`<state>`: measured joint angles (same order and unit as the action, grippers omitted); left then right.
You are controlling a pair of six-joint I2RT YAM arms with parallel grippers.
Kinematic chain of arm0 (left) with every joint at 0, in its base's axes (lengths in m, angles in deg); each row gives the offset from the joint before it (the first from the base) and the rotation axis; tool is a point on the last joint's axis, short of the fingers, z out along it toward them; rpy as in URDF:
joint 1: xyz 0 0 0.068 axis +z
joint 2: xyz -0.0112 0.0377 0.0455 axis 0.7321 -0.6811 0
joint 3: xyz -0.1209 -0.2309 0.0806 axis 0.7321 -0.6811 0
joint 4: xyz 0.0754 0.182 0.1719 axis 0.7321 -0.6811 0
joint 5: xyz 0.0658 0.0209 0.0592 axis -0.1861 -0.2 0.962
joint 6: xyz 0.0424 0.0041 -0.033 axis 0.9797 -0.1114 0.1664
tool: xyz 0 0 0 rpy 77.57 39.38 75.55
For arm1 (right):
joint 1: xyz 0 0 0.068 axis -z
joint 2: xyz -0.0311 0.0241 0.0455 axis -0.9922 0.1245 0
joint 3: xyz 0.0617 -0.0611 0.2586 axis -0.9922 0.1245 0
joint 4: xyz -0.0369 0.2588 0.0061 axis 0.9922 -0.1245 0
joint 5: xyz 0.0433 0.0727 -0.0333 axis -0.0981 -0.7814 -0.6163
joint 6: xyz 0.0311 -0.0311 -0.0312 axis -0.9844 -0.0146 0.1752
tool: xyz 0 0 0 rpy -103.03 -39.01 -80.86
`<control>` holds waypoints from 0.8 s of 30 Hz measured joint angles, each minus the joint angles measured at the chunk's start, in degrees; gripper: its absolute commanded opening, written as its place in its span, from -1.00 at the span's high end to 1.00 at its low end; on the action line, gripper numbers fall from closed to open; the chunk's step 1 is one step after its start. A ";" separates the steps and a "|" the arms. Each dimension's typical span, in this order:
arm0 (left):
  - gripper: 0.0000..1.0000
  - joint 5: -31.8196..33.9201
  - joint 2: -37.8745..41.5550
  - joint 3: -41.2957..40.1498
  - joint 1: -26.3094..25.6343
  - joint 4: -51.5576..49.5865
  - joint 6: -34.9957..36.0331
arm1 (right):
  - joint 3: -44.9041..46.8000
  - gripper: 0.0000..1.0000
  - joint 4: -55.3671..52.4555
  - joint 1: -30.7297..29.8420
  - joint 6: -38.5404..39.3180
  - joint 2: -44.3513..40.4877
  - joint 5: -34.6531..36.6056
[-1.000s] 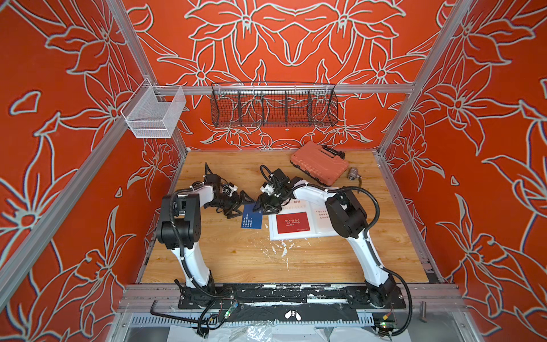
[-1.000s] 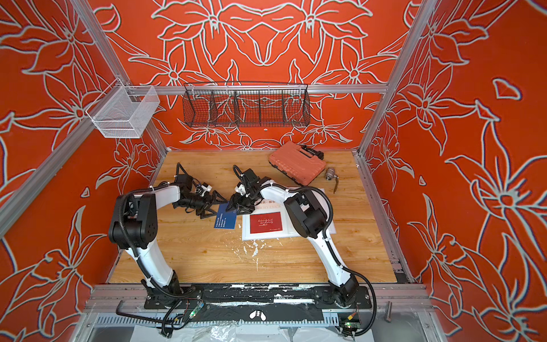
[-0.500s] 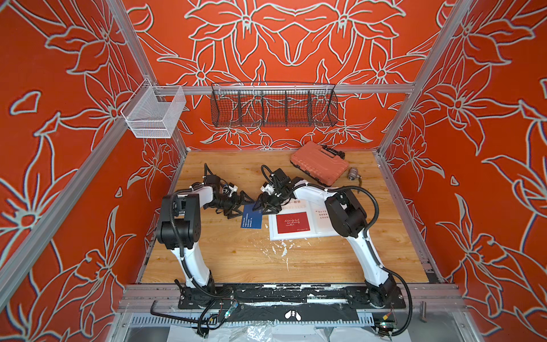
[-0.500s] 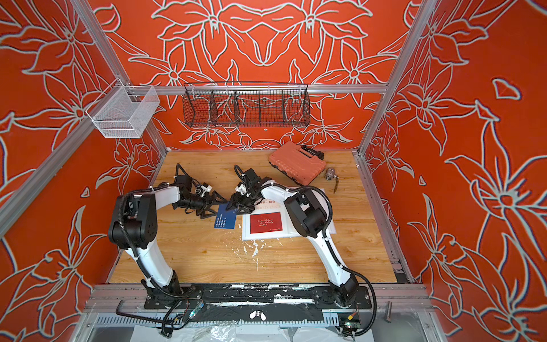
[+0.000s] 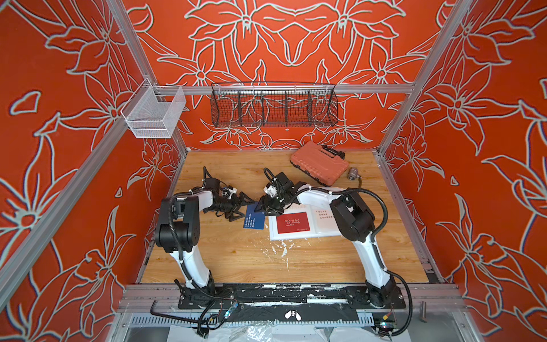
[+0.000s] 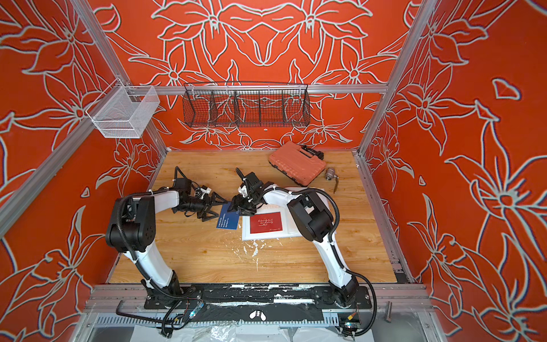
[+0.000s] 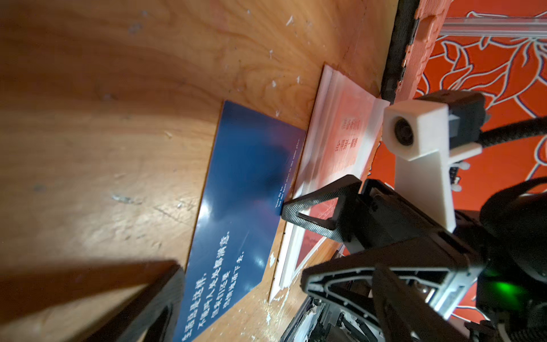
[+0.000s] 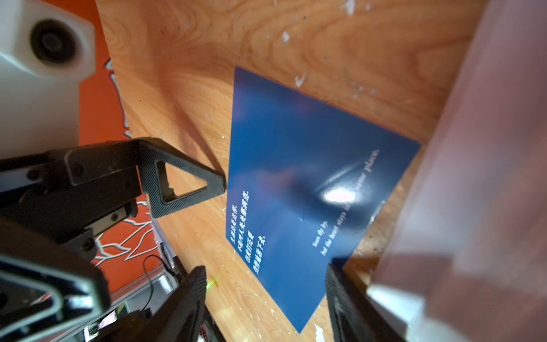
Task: Place the photos into the photo albums
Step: Pick up the photo at the center of the board.
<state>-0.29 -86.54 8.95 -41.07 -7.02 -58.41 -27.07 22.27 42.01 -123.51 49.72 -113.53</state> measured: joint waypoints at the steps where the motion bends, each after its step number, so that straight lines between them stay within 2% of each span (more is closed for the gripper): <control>1: -0.95 -0.02 0.17 -0.39 0.00 0.61 -0.57 | 0.26 -0.35 0.02 -0.33 0.04 -0.33 1.27; 6: -0.95 0.50 0.31 -0.39 -0.07 0.63 -0.72 | 0.76 -0.36 -0.85 -1.31 1.01 -1.36 5.51; 15: -0.95 8.90 -0.20 4.94 -2.73 -6.93 5.16 | 1.07 -0.36 -0.76 -1.60 1.27 -1.64 6.82; 24: -0.95 7.76 -0.79 4.90 -2.89 -6.49 6.99 | 3.37 -0.35 5.20 -2.10 -0.37 -1.55 5.95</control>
<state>7.47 -87.32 13.84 -43.95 -13.51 -51.41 -23.71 27.47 39.91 -123.89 48.17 -107.58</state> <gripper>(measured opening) 0.973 0.677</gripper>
